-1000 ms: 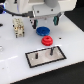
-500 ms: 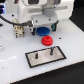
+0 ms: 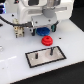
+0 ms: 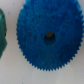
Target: Insert the blue gear onto the right peg, followed by the red gear
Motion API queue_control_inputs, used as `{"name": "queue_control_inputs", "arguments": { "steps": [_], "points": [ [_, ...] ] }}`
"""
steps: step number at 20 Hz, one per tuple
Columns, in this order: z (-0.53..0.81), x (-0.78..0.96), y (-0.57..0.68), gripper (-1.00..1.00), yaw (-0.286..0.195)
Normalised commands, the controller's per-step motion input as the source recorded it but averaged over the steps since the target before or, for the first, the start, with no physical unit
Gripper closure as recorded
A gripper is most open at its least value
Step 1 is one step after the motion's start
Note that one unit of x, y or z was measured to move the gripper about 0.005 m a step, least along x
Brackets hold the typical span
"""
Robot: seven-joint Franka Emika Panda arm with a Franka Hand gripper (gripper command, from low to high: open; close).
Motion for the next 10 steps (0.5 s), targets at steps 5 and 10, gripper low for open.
{"name": "queue_control_inputs", "arguments": {
  "steps": [5, 10],
  "points": [
    [-0.01, -0.18, 0.0, 1.0, 0.0],
    [0.05, -0.05, -0.01, 1.0, 0.0]
  ]
}}
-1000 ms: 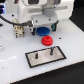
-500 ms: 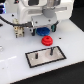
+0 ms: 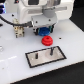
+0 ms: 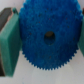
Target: Insert the blue gear onto the right peg, followed by the red gear
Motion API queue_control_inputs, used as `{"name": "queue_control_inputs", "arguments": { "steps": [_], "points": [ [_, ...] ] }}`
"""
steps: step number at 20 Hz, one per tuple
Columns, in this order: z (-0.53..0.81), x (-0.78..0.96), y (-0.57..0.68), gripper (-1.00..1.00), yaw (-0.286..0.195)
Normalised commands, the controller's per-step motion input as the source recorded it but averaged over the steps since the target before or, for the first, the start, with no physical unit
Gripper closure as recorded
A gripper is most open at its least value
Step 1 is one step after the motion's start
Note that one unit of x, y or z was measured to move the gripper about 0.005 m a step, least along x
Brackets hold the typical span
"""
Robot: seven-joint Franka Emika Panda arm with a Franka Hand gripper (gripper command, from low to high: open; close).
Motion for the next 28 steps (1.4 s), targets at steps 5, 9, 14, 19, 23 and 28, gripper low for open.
{"name": "queue_control_inputs", "arguments": {
  "steps": [5, 9, 14, 19, 23, 28],
  "points": [
    [0.38, 0.14, 0.0, 1.0, 0.0],
    [0.53, 0.37, 0.02, 1.0, 0.0],
    [0.48, 0.54, -0.05, 1.0, 0.0],
    [0.45, 0.7, -0.03, 1.0, 0.0],
    [0.44, 0.78, -0.03, 1.0, 0.0],
    [0.33, 0.81, -0.05, 1.0, 0.0]
  ]
}}
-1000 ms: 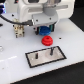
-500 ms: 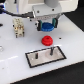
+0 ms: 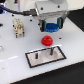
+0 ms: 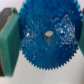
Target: Insert the blue gear onto the right peg, followed by the red gear
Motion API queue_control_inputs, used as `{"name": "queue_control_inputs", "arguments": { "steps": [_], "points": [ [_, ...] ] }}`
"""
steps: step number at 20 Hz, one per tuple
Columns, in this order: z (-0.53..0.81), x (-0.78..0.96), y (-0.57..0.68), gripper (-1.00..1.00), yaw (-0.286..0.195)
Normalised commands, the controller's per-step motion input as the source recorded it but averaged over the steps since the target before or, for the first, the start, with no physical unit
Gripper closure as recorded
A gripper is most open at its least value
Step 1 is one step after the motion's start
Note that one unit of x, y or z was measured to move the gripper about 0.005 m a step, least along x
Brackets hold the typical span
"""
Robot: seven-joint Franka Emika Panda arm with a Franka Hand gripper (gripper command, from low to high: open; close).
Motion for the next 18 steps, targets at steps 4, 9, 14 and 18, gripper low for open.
{"name": "queue_control_inputs", "arguments": {
  "steps": [4, 9, 14, 18],
  "points": [
    [0.26, 0.83, -0.09, 1.0, 0.0],
    [0.2, 0.81, -0.15, 1.0, 0.0],
    [0.09, 0.7, -0.08, 1.0, 0.0],
    [0.02, 0.57, -0.06, 1.0, 0.0]
  ]
}}
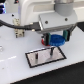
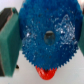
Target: Insert the blue gear onto the right peg, followed by the red gear
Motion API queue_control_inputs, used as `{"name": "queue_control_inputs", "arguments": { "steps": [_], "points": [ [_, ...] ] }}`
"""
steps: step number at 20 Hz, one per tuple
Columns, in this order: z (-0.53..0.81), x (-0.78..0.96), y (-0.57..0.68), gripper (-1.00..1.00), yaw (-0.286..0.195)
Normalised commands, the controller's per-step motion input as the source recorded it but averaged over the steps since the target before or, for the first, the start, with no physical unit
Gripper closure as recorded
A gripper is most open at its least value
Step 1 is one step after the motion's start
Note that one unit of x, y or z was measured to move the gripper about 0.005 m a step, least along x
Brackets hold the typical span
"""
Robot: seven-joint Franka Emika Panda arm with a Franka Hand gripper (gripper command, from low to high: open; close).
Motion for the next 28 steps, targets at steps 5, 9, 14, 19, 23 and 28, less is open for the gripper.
{"name": "queue_control_inputs", "arguments": {
  "steps": [5, 9, 14, 19, 23, 28],
  "points": [
    [0.0, 0.39, -0.11, 1.0, 0.0],
    [-0.06, 0.19, -0.16, 1.0, 0.0],
    [-0.04, 0.07, -0.18, 1.0, 0.0],
    [0.29, 0.08, -0.02, 1.0, 0.0],
    [0.29, 0.06, -0.12, 1.0, 0.0],
    [0.05, 0.09, -0.11, 1.0, 0.0]
  ]
}}
